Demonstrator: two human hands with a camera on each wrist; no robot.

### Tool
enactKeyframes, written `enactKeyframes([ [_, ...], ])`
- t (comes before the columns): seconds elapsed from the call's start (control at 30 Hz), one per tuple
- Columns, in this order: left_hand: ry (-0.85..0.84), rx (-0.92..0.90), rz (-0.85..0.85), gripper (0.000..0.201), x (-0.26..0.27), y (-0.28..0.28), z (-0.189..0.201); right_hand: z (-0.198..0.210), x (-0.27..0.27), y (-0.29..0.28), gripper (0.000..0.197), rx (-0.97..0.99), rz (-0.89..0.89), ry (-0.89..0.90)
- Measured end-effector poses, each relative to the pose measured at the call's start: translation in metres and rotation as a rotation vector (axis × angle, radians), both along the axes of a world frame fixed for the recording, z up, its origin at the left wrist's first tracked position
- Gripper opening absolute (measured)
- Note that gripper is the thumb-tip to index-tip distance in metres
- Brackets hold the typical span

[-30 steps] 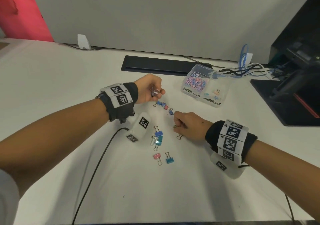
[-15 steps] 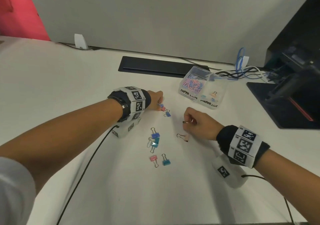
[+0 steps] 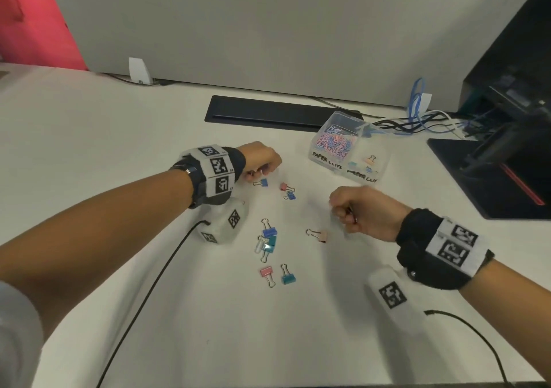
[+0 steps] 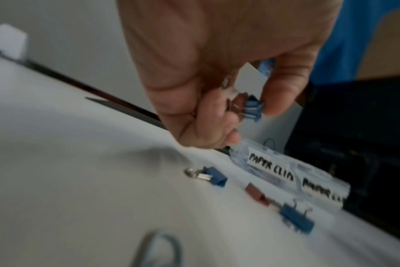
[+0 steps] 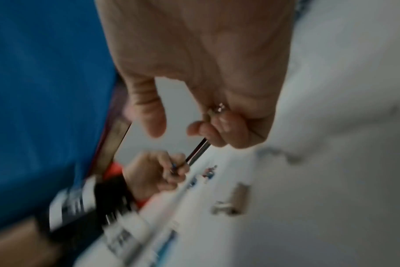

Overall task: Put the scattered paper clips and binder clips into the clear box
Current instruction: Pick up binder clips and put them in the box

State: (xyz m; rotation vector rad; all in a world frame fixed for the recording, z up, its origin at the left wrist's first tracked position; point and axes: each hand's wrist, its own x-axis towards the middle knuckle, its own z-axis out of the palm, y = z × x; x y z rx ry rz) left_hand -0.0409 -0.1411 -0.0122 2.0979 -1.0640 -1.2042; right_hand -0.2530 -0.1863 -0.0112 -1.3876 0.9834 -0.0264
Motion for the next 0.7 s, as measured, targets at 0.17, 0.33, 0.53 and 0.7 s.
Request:
enactKeyframes([
  [0.17, 0.086, -0.027, 0.048, 0.023, 0.009, 0.001, 0.008, -0.020, 0.002, 0.018, 0.033, -0.632, 0.441, 0.412],
  [0.33, -0.199, 0.134, -0.101, 0.029, 0.005, -0.004, 0.004, -0.026, 0.008, 0.021, 0.019, -0.683, 0.496, 0.403],
  [0.53, -0.642, 0.255, -0.361, 0.048, -0.007, 0.001, 0.001, -0.017, 0.006, 0.007, 0.028, -0.208, 0.246, 0.170],
  [0.7, -0.494, 0.321, -0.318, 0.034, -0.006, -0.005, 0.004, 0.006, -0.010, -0.030, 0.008, 0.362, -0.424, -0.404],
])
